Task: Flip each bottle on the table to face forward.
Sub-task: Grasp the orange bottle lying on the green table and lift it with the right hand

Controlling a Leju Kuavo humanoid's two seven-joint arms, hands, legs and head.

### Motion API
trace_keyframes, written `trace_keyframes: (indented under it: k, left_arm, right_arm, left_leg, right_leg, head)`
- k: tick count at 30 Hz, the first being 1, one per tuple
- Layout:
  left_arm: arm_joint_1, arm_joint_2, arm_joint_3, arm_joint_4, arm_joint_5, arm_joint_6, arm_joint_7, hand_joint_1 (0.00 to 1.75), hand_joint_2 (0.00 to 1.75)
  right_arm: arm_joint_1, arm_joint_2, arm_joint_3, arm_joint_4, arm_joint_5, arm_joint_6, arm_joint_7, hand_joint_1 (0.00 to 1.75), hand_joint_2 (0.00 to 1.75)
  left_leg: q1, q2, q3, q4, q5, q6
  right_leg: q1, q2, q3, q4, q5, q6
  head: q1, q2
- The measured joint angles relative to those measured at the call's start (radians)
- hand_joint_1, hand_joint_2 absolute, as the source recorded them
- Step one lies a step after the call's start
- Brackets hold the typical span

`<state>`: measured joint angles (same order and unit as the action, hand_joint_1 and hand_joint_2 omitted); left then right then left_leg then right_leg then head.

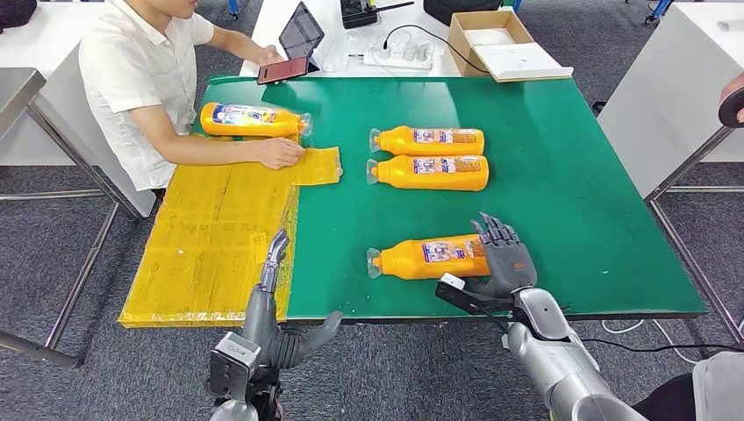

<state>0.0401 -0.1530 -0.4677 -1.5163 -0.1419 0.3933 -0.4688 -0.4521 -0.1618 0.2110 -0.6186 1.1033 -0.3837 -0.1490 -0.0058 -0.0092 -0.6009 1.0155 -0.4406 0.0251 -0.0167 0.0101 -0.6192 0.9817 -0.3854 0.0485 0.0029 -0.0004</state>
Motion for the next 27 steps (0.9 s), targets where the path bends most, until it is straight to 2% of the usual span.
trace_keyframes:
  k: [7,8,9,11,12,13,16,23,27]
  left_arm:
    - [-0.007,0.0,0.0,0.006,0.008,-0.019,0.007,0.0,1.75]
    - [-0.008,0.0,0.0,0.007,0.009,-0.023,0.008,0.0,1.75]
    - [-0.01,0.0,-0.001,0.009,0.009,-0.025,0.008,0.0,1.75]
    - [-0.013,0.0,-0.002,0.013,0.013,-0.028,0.008,0.0,1.75]
    - [-0.014,0.0,-0.004,0.015,0.014,-0.029,0.008,0.0,1.75]
    - [-0.016,0.0,-0.007,0.018,0.017,-0.032,0.008,0.0,1.75]
    - [-0.023,0.0,-0.013,0.027,0.025,-0.04,0.007,0.0,1.75]
    - [-0.045,0.0,-0.021,0.049,0.068,-0.075,0.008,0.0,1.75]
    - [-0.056,0.0,-0.025,0.06,0.081,-0.089,0.01,0.0,1.75]
  right_arm:
    - [-0.03,0.007,0.013,0.037,0.006,0.044,0.016,0.0,1.75]
    - [-0.037,0.008,0.016,0.042,0.006,0.055,0.019,0.25,1.75]
    - [-0.043,0.008,0.02,0.048,0.005,0.064,0.018,0.61,1.75]
    - [-0.052,0.009,0.026,0.058,-0.004,0.074,0.008,1.47,1.75]
    - [-0.054,0.009,0.028,0.064,-0.011,0.078,0.0,1.66,1.75]
    - [-0.056,0.01,0.03,0.069,-0.018,0.082,-0.009,1.74,1.75]
    - [-0.067,0.013,0.037,0.086,-0.036,0.111,-0.029,1.75,1.75]
    - [-0.119,0.009,0.054,0.134,-0.09,0.27,-0.037,1.75,1.75]
    - [-0.136,0.004,0.054,0.149,-0.141,0.318,-0.072,1.75,1.75]
  left_leg:
    - [0.0,0.0,0.005,0.0,0.0,0.0]
    - [0.0,0.0,0.006,0.0,-0.001,0.0]
    - [0.0,0.001,0.007,0.0,-0.001,0.0]
    - [0.0,0.001,0.008,0.0,-0.001,0.001]
    - [0.0,0.001,0.009,0.0,-0.001,0.001]
    - [0.0,0.001,0.008,0.0,-0.001,0.001]
    - [0.0,0.001,0.009,0.0,-0.001,0.001]
    - [0.0,0.001,0.012,0.0,-0.001,0.001]
    - [0.0,0.001,0.014,0.0,-0.002,0.002]
  right_leg:
    - [0.0,0.001,0.005,0.0,0.0,0.0]
    - [0.0,0.001,0.005,0.0,0.0,0.0]
    - [0.0,0.001,0.006,0.0,0.0,0.0]
    - [0.0,0.001,0.007,0.0,0.0,0.0]
    - [0.0,0.001,0.008,0.0,0.0,0.0]
    - [0.0,0.001,0.008,0.0,0.0,0.0]
    - [0.0,0.001,0.008,0.0,0.0,0.0]
    - [0.0,0.001,0.01,-0.001,0.0,0.0]
    - [0.0,0.001,0.013,-0.002,-0.001,0.0]
  head:
    - [0.0,0.0]
    - [0.0,0.0]
    - [0.0,0.0]
    - [0.0,0.0]
    - [0.0,0.0]
    - [0.0,0.0]
    - [0.0,0.0]
    - [0.0,0.0]
    - [0.0,0.0]
